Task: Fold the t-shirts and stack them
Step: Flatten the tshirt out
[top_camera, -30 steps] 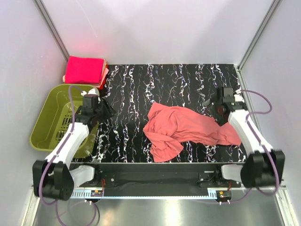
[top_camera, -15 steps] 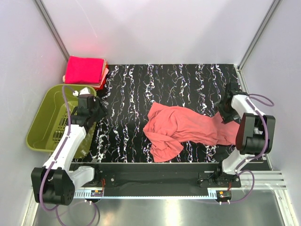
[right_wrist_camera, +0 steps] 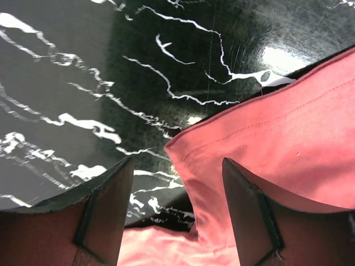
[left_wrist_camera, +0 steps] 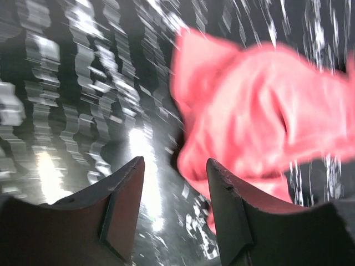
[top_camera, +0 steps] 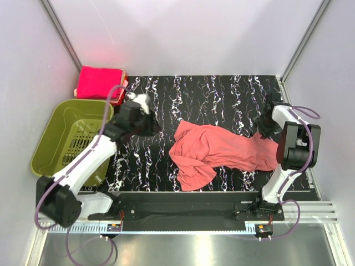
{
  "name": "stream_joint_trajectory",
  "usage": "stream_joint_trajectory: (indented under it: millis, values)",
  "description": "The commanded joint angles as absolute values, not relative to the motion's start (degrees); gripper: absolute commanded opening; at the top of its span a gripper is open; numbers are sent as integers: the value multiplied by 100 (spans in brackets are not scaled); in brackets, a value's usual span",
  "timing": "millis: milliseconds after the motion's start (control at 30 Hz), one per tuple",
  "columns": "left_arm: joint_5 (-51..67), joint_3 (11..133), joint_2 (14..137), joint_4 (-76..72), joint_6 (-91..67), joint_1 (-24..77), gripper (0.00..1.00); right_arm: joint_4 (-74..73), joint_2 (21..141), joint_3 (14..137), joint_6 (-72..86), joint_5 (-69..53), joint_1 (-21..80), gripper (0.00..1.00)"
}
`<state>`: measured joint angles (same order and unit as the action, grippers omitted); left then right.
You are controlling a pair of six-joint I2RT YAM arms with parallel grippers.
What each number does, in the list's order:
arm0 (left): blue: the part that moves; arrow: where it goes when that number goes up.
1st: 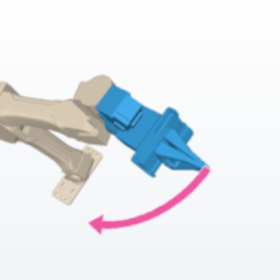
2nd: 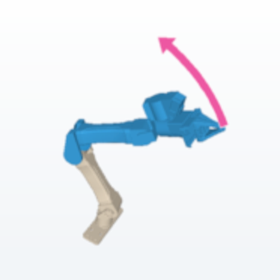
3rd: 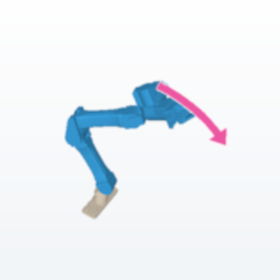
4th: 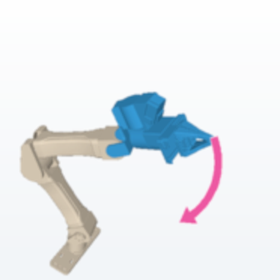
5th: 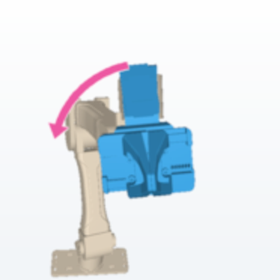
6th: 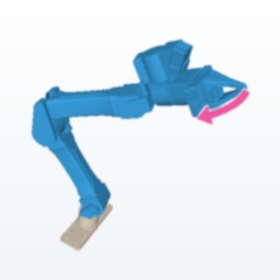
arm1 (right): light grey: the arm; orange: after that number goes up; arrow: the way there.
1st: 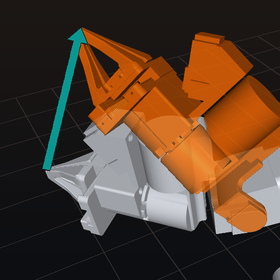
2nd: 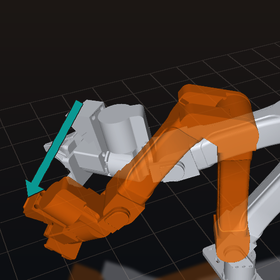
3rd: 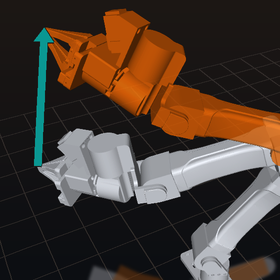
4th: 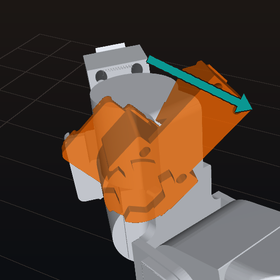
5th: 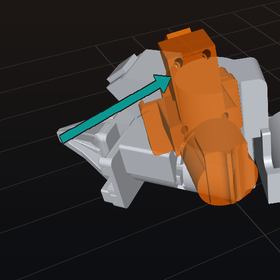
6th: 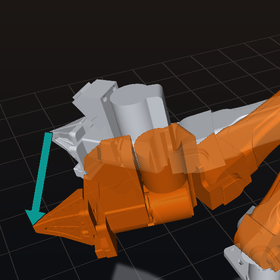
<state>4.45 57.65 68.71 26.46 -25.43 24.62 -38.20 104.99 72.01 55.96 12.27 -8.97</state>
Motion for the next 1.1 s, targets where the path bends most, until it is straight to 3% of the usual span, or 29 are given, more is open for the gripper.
stream_joint_trajectory:
  millis: [0,133,267,333,467,500,533,567,600,667,700,867,1067]
  values:
    - [756,5950,7416,2558,-2443,3336,54,-3674,10608,7260,5634,1143,-896,71]
    - [642,6003,8041,2400,-2478,4200,61,-3551,10687,7137,5643,1230,-896,70]
    - [536,5950,8647,2101,-2689,4728,64,-3428,10749,7066,5529,1318,-896,52]
    - [545,5924,9043,2022,-2742,4843,66,-3314,10758,7031,5319,1310,-896,50]
    - [466,5758,9518,1969,-2891,4860,67,-3296,10793,7084,5036,1344,-896,24]
    - [483,5722,9562,1803,-2892,4860,65,-3287,10723,7075,5010,1362,-896,9]
    - [553,5678,9571,1723,-2892,4852,61,-3278,10679,7084,4958,1362,-896,1]
    - [545,5669,9563,1679,-2953,4843,53,-3287,10644,7145,4922,1380,-896,0]
    - [571,5730,9571,1740,-2927,4782,28,-3296,10530,7215,4870,1380,-896,0]
    - [650,6114,9501,1906,-2822,4633,6,-3339,10346,7582,4676,1354,-896,0]
    - [668,6309,9362,2142,-2752,4414,0,-3392,10136,7785,4580,1345,-896,0]
    - [676,7827,8764,2864,-2347,3666,0,-3936,9493,9417,4008,1695,-896,0]
    - [1116,8060,7991,3190,-2110,3138,0,-4113,8580,10072,3428,2320,-896,0]
